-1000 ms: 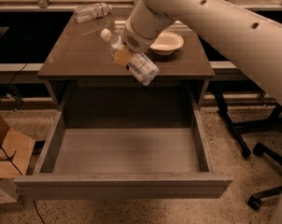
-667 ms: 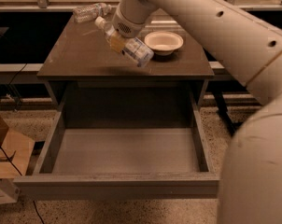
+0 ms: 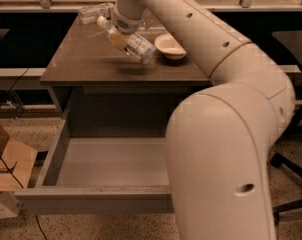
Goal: Pick blue plastic bottle from top drawer and place on counter
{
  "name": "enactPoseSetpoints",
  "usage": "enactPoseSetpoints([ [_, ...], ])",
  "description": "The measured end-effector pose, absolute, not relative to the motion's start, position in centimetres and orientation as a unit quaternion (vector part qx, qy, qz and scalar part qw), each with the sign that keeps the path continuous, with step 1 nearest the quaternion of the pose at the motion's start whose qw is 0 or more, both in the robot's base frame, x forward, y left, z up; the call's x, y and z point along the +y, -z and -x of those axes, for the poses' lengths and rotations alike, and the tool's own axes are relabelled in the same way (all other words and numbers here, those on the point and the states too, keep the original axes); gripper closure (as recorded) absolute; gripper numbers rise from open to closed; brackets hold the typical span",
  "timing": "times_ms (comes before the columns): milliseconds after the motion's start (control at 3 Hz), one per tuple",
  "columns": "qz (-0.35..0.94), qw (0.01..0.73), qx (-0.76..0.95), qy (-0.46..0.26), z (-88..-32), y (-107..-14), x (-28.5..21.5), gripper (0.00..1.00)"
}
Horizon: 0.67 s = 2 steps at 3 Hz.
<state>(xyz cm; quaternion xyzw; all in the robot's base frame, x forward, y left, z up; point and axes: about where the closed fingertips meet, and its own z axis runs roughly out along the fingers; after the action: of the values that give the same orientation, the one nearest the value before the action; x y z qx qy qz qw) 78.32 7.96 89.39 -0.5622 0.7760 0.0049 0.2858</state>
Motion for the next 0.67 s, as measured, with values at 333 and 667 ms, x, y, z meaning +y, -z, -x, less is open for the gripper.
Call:
enactPoseSetpoints([
  [333, 0.570, 0.268, 0.776, -0.029, -79.6, -86.8, 9.8, 0.59],
  [667, 0.576, 0.254, 0.774, -0.072, -79.8, -84.7, 11.5, 0.36],
])
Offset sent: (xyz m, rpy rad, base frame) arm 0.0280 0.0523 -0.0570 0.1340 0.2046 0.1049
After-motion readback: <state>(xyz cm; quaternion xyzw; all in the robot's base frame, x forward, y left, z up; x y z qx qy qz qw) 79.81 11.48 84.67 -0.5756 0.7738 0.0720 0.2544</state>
